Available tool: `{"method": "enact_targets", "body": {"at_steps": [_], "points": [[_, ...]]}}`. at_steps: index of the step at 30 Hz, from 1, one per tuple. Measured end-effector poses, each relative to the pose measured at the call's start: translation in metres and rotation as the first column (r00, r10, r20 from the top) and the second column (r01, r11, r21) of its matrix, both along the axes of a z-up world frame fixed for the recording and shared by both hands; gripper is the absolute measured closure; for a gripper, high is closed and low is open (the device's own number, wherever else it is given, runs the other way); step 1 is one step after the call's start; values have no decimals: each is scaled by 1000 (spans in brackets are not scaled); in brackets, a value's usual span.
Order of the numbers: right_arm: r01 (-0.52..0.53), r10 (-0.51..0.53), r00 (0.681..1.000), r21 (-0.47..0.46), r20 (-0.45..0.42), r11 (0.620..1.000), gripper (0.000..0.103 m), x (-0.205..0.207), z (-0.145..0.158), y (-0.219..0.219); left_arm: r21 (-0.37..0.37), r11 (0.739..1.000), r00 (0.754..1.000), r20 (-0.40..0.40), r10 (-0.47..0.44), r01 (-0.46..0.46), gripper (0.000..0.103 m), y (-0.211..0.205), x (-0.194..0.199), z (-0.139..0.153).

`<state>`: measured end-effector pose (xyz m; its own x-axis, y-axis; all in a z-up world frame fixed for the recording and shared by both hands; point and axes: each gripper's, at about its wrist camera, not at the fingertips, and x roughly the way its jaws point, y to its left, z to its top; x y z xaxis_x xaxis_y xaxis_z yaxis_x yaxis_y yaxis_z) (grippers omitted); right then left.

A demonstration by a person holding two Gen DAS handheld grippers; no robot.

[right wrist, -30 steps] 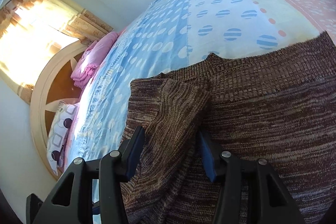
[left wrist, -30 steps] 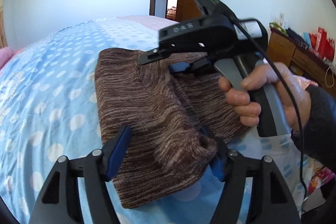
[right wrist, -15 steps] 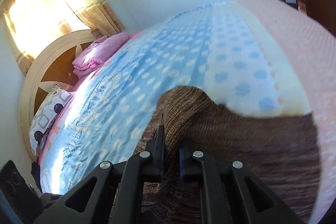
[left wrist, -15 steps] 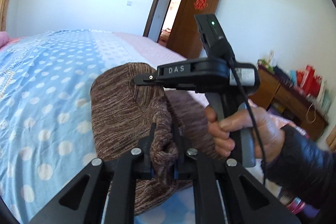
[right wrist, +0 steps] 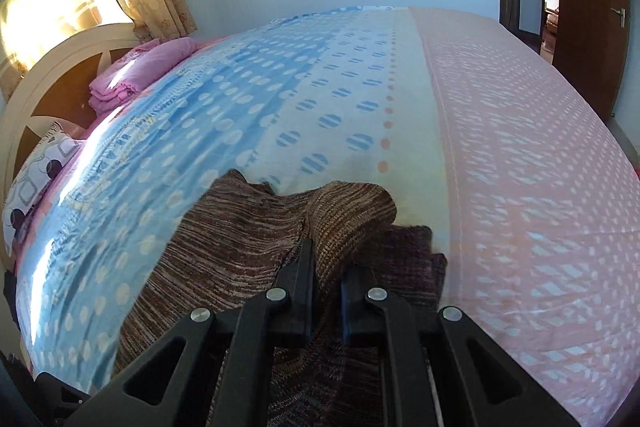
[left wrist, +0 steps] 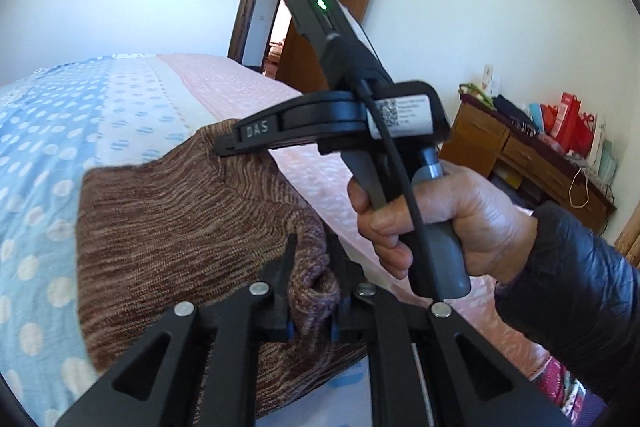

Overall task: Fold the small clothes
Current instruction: 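Fold the sweater in half with both grippers and open them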

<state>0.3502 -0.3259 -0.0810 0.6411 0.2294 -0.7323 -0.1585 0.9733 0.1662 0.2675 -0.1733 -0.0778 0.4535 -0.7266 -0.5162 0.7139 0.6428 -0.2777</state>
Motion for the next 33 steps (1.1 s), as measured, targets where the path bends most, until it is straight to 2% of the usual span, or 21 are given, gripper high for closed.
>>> {"method": "enact_targets", "body": {"at_steps": [5,6,12,16,27,31,33], "points": [[35,-35,998,0,-47,999,94,-1,-35,-19,60,998,1000,-25,0,2,91,-21,-13,-12],[42,-41,998,25,-43,999,94,-2,-47,-25,77,997,1000,-28,1,1,91,-24,-14,-16],[51,-50,999,89,-9,995,94,-7,-54,-33,132,991,997,-73,19,-9,91,-30,-17,-23],[53,-53,999,90,-3,995,94,-8,-54,-33,159,987,998,-64,28,-18,91,-32,-20,-23],[60,-61,998,21,23,998,94,-10,-54,-23,166,986,997,-69,45,-33,87,-40,-20,-30],[78,-78,997,-6,18,997,81,-11,-51,-22,156,987,996,-69,47,-36,86,-35,-19,-30],[97,-97,995,-19,3,995,81,-16,-44,-24,125,991,994,-96,55,-43,86,-27,-19,-33]]}}
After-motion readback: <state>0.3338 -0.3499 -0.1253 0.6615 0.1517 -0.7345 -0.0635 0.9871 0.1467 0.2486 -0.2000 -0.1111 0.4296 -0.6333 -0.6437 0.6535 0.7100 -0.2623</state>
